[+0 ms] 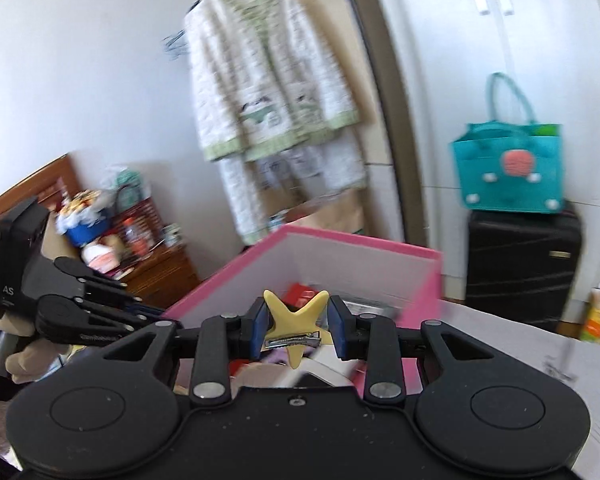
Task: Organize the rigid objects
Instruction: 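Carry the yellow star clip with the right gripper into the pink box, then open the right gripper to release the star clip in the box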
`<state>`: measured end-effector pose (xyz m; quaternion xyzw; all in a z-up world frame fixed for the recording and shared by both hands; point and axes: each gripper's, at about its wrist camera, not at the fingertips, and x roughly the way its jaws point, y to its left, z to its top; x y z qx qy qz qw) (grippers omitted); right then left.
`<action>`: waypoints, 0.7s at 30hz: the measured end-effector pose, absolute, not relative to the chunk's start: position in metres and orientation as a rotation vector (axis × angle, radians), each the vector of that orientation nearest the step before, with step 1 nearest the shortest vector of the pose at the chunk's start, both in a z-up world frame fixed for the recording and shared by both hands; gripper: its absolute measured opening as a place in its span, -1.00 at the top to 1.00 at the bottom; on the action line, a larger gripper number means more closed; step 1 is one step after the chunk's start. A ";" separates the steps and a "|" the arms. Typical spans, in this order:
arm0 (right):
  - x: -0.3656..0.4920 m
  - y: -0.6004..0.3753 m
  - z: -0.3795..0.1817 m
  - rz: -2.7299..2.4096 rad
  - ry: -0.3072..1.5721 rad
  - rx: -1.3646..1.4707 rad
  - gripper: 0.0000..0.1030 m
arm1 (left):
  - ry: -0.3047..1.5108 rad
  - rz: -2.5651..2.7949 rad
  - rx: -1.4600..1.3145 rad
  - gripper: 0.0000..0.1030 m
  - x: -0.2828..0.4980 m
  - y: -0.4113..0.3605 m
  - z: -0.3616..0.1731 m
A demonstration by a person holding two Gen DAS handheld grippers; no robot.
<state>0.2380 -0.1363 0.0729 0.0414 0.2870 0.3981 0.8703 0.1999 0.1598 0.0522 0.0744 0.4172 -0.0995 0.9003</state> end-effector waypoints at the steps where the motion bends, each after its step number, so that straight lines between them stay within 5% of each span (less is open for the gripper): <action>1: 0.244 -0.128 0.071 0.838 0.611 0.075 0.28 | 0.865 -0.205 0.147 0.84 0.200 0.160 0.052; 12: 0.320 -0.063 0.047 0.823 0.844 0.100 0.27 | 0.846 -0.202 0.098 0.84 0.198 0.164 0.051; 21: 0.321 -0.069 0.041 0.764 0.743 -0.010 0.01 | 0.840 -0.210 0.046 0.84 0.197 0.171 0.050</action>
